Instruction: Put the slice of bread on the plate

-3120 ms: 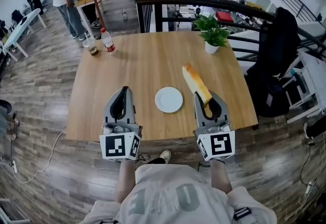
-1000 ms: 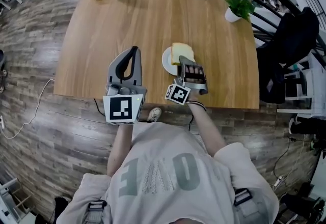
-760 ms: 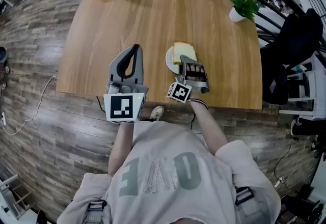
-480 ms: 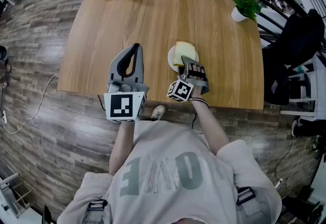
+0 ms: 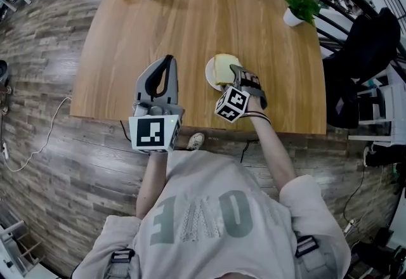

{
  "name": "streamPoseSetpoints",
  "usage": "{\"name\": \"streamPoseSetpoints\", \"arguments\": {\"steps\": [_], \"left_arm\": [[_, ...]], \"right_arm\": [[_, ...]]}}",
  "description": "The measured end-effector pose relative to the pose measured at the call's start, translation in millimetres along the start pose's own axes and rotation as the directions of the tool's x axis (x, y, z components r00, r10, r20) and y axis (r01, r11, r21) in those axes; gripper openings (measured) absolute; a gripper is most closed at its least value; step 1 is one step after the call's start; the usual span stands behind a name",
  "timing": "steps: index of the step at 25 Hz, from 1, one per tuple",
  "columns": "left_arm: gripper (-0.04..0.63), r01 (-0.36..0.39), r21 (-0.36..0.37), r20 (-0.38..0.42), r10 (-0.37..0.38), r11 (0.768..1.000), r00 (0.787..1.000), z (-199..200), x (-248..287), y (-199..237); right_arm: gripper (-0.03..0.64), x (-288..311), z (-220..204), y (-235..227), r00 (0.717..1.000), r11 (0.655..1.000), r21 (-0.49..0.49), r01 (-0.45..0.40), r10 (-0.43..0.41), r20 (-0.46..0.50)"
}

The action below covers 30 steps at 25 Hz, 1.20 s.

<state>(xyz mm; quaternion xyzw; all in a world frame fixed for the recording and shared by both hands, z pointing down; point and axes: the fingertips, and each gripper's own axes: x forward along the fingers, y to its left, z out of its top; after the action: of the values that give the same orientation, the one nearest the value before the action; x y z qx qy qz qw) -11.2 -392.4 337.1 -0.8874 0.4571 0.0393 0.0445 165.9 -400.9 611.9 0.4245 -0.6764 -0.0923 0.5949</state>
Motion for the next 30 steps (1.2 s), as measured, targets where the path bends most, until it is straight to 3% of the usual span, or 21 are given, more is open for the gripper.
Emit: {"name": "streamPoseSetpoints", "arguments": {"steps": [5,10,14,16,18,20,25,27,28,30], "left_arm": [[0.009,0.019,-0.003,0.011,-0.019,1.0,1.0,4,2,-7],[0.009,0.034,-0.004,0.021,-0.034,0.999,0.999,8,4,-13],[0.009,0.044,-0.011,0.032,-0.044,0.999,0.999,11,5,-17],[0.009,0.048,-0.008,0.041,-0.048,0.999,0.998,15,6,-19],[0.009,0.051,-0.006,0.053,-0.051,0.999,0.997,21,8,-22],[0.009,0.056,-0.004,0.07,-0.055,0.998,0.996,29,10,-25],[0.009,0.094,-0.005,0.103,-0.093,0.996,0.99,45,17,-38],[0.009,0.117,-0.003,0.111,-0.116,0.993,0.987,49,21,-46],[0.009,0.129,0.0,0.114,-0.128,0.992,0.985,51,23,-51],[0.009,0.149,0.017,0.12,-0.15,0.989,0.981,55,24,-61]], "right_arm": [[0.311,-24,-4,-3,0.997,0.996,-0.053,-0.069,0.07,0.018],[0.314,-67,6,-9,0.984,0.99,-0.031,-0.137,0.14,0.11],[0.313,-109,21,-44,0.973,0.994,0.059,-0.09,0.075,0.219],[0.313,-137,38,-71,0.949,0.987,0.152,-0.053,0.002,0.316],[0.313,-169,57,-101,0.895,0.961,0.275,-0.026,-0.1,0.435],[0.313,-206,72,-132,0.809,0.912,0.41,-0.018,-0.227,0.541],[0.311,-286,75,-189,0.546,0.716,0.695,-0.07,-0.555,0.628],[0.311,-309,70,-193,0.442,0.668,0.734,-0.126,-0.624,0.644],[0.311,-318,66,-191,0.408,0.659,0.742,-0.127,-0.647,0.644],[0.308,-329,58,-182,0.381,0.642,0.762,-0.086,-0.686,0.62]]}}
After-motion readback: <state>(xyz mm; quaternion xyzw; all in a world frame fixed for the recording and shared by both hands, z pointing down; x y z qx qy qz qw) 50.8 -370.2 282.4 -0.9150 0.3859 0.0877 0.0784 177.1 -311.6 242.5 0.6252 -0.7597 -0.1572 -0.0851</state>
